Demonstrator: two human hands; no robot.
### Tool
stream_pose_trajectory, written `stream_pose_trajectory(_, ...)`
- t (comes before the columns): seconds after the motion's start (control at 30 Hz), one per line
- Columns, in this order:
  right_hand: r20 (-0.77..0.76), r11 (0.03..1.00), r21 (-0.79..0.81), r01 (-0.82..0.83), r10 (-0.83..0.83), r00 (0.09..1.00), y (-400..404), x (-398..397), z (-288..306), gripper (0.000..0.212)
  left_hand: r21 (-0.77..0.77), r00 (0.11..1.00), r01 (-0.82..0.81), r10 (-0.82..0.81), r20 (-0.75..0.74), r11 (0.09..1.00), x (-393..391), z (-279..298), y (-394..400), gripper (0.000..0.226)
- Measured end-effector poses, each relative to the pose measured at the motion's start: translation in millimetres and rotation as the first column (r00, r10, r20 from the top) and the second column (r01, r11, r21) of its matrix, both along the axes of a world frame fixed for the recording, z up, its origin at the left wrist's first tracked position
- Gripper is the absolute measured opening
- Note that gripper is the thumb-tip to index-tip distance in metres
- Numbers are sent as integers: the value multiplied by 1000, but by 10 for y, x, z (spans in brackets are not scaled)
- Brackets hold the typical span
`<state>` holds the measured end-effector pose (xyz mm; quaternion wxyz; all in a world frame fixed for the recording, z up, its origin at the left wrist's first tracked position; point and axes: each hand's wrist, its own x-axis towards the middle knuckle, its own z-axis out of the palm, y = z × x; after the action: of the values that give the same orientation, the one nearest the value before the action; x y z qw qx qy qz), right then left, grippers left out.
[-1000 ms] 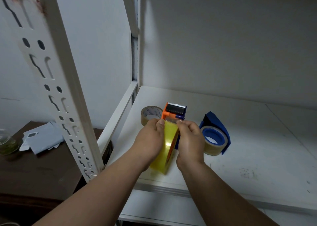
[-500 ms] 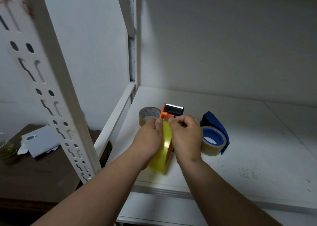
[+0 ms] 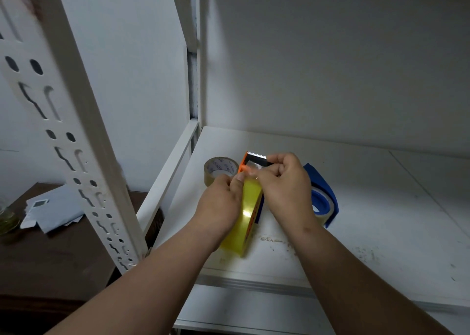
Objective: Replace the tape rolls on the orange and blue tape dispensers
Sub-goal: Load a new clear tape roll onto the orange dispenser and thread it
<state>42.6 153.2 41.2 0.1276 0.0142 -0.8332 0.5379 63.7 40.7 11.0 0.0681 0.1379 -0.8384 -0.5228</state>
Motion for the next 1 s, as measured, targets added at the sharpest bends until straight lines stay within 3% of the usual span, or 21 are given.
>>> stream_pose_trajectory(0.13, 75, 992, 106, -67, 59, 995, 13, -40, 71, 27, -30, 999, 26, -27, -22, 999, 21, 25, 15, 41)
stream_pose_trajectory(0.3, -32, 936, 348, -48, 63, 997, 48, -103, 64, 26, -44, 999, 32, -33, -26, 999, 40, 24, 13, 44)
stream_pose_trajectory(0.4, -80, 889, 458, 14, 25, 996, 82, -186, 79, 33, 31, 999, 21, -21, -25, 999, 42, -9, 10, 40)
stream_pose_trajectory(0.53, -27, 843, 538, 11, 4, 1000, 96, -265, 111, 33, 146, 1000, -13, 13, 1, 989, 34, -61, 14, 34)
stream_pose_trajectory(0.7, -166, 739, 664, 112, 1, 986, 43, -304, 139, 27, 125, 996, -62, 70, -54, 990, 26, -91, 38, 32)
stream_pose_trajectory(0.8, -175, 724, 681, 110, 15, 984, 41, -303, 139, 24, 147, 990, -106, 118, -76, 983, 31, -108, 63, 36)
stream_pose_trajectory(1.0, -80, 784, 620, 32, 23, 997, 71, -320, 136, 18, 228, 987, -132, 150, -61, 965, 23, -120, 67, 35)
